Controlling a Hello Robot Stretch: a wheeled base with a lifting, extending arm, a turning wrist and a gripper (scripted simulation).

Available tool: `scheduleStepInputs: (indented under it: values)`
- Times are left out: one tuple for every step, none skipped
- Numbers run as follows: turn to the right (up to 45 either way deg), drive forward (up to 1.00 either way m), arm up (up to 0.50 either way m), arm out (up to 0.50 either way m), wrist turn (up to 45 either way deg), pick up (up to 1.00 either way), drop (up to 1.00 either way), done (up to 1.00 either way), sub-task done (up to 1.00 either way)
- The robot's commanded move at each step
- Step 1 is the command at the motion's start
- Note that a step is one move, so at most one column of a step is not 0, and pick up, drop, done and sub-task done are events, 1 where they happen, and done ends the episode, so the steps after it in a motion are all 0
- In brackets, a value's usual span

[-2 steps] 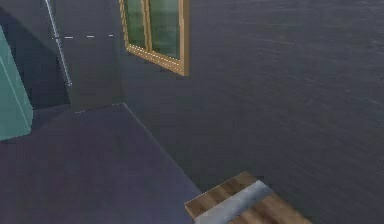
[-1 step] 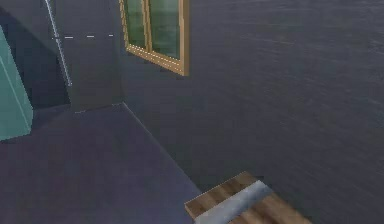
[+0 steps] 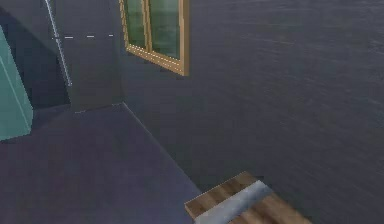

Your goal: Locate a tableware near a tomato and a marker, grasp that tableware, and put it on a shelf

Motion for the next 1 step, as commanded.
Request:
scheduleStepInputs:
  values:
    - [0.0, 0.00, 0.00, 0.00, 0.0, 0.00, 0.00, 1.00, 0.00]
